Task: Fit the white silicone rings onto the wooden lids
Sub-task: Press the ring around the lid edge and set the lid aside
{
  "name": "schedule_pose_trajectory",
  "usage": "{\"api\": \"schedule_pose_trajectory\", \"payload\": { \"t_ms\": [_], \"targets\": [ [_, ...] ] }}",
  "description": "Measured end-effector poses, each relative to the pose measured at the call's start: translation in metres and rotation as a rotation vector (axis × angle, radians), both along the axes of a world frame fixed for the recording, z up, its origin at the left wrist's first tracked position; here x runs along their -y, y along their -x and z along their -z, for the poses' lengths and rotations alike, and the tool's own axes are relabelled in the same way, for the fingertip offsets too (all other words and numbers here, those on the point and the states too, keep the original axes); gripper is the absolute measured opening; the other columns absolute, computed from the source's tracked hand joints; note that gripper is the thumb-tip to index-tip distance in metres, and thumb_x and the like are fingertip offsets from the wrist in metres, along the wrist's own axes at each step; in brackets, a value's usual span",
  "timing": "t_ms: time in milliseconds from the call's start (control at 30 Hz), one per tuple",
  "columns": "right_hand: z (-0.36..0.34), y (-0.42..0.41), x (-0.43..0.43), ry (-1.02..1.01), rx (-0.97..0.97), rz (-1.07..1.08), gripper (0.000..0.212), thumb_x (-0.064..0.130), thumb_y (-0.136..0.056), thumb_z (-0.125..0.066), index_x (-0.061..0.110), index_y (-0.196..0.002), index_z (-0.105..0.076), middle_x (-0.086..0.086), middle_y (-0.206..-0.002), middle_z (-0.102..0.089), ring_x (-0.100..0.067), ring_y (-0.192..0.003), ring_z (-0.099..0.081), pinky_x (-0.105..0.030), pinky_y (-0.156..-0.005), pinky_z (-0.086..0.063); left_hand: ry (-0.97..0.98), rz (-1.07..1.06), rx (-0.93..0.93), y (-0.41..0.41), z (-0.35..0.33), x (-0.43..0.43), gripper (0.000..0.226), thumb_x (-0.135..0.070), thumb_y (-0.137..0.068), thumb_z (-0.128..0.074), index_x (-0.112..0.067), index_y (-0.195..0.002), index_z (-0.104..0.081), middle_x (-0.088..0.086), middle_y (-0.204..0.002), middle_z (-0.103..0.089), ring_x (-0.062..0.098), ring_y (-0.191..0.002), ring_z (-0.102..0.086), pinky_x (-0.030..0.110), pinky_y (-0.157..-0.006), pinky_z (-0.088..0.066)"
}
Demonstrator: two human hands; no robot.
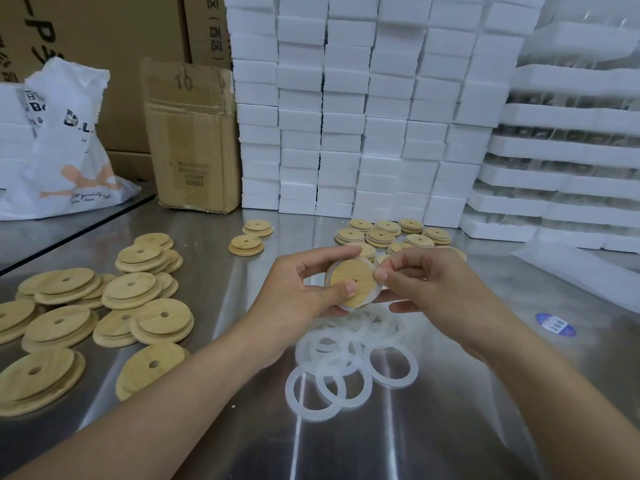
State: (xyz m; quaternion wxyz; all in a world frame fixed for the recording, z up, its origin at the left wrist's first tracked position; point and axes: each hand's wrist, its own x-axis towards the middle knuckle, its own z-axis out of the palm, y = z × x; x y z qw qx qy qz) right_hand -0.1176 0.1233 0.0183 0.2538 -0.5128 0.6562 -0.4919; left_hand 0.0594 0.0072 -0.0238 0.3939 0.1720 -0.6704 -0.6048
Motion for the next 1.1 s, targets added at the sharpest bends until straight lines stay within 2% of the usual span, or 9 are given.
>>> {"api": "schedule_pose_trajectory", "payload": {
  "t_ms": [133, 300, 433, 567, 633, 733, 833, 933, 1100],
  "targets": [
    [0.006, -0.007, 0.004, -0.012, 0.059, 0.036, 0.021, 0.026, -0.098, -0.074, 0.005, -0.095, -0.074, -0.006, -0.09, -0.083, -0.017, -0.088, -0.081, -0.039, -0.082, -0.061, 0.006, -0.062, -0.008, 0.001, 0.001, 0.0, 0.05, 0.004, -0.089, -0.082, -0.036, -0.12, -0.081, -0.006, -0.121, -0.077, 0.023, -0.104, -0.079, 0.042, -0.076, -0.068],
    [0.012, -0.016, 0.009, 0.029, 0.082, 0.068, 0.018, 0.021, -0.097, -0.075, 0.004, -0.091, -0.074, -0.013, -0.09, -0.081, -0.019, -0.083, -0.081, -0.037, -0.076, -0.059, 0.022, -0.08, 0.003, 0.0, 0.0, 0.001, 0.046, 0.002, -0.092, -0.079, -0.038, -0.115, -0.082, -0.016, -0.12, -0.076, 0.025, -0.092, -0.082, 0.041, -0.077, -0.069],
    [0.015, -0.017, 0.01, 0.083, 0.015, 0.071, 0.017, 0.014, -0.099, -0.072, 0.005, -0.085, -0.07, -0.014, -0.083, -0.08, -0.022, -0.082, -0.081, -0.015, -0.066, -0.054, 0.049, -0.096, 0.014, 0.001, 0.002, 0.001, 0.038, -0.003, -0.093, -0.08, -0.035, -0.114, -0.083, -0.014, -0.119, -0.079, 0.022, -0.09, -0.082, 0.042, -0.079, -0.069],
    [0.009, -0.008, 0.005, 0.051, 0.055, -0.014, 0.015, 0.006, -0.102, -0.066, -0.005, -0.091, -0.066, -0.033, -0.093, -0.074, -0.033, -0.092, -0.08, -0.019, -0.077, -0.06, 0.026, -0.079, 0.046, -0.001, -0.001, 0.002, 0.037, -0.003, -0.094, -0.08, -0.032, -0.116, -0.083, -0.013, -0.121, -0.079, 0.021, -0.097, -0.081, 0.046, -0.088, -0.067],
    [0.004, -0.003, 0.003, 0.043, 0.12, -0.052, 0.016, 0.002, -0.103, -0.063, -0.01, -0.094, -0.064, -0.039, -0.1, -0.071, -0.035, -0.096, -0.079, -0.021, -0.082, -0.062, 0.002, -0.041, 0.028, -0.001, -0.005, 0.004, 0.036, -0.002, -0.094, -0.079, -0.031, -0.115, -0.084, -0.009, -0.123, -0.078, 0.023, -0.103, -0.08, 0.047, -0.085, -0.067],
    [0.0, 0.003, 0.0, -0.043, 0.072, -0.095, 0.015, 0.009, -0.104, -0.063, -0.004, -0.098, -0.065, -0.018, -0.102, -0.081, -0.022, -0.098, -0.08, -0.034, -0.098, -0.058, -0.006, 0.007, 0.017, -0.002, -0.007, 0.004, 0.035, -0.002, -0.094, -0.079, -0.03, -0.114, -0.084, -0.006, -0.124, -0.078, 0.022, -0.108, -0.079, 0.043, -0.079, -0.068],
    [0.002, 0.004, -0.001, -0.062, 0.03, -0.098, 0.015, 0.015, -0.103, -0.067, 0.001, -0.098, -0.069, -0.003, -0.097, -0.082, -0.013, -0.098, -0.079, -0.033, -0.091, -0.056, -0.003, 0.043, 0.039, -0.003, -0.006, 0.003, 0.035, -0.001, -0.095, -0.078, -0.029, -0.114, -0.084, -0.006, -0.124, -0.078, 0.021, -0.109, -0.078, 0.041, -0.077, -0.068],
    [0.004, 0.001, 0.0, -0.018, 0.014, -0.076, 0.015, 0.02, -0.1, -0.071, 0.006, -0.095, -0.073, 0.0, -0.098, -0.08, -0.009, -0.098, -0.075, -0.027, -0.084, -0.061, -0.009, 0.025, 0.048, -0.005, -0.006, 0.003, 0.035, 0.0, -0.094, -0.078, -0.029, -0.114, -0.083, -0.004, -0.122, -0.078, 0.021, -0.107, -0.078, 0.038, -0.075, -0.067],
    [0.006, 0.001, 0.003, 0.049, 0.022, -0.024, 0.013, 0.02, -0.101, -0.069, 0.011, -0.094, -0.077, -0.002, -0.097, -0.08, -0.011, -0.093, -0.073, -0.031, -0.085, -0.062, 0.065, 0.018, 0.13, -0.004, -0.004, 0.002, 0.038, -0.006, -0.092, -0.082, -0.036, -0.114, -0.081, -0.01, -0.116, -0.078, 0.027, -0.095, -0.081, 0.041, -0.084, -0.068]
  ]
}}
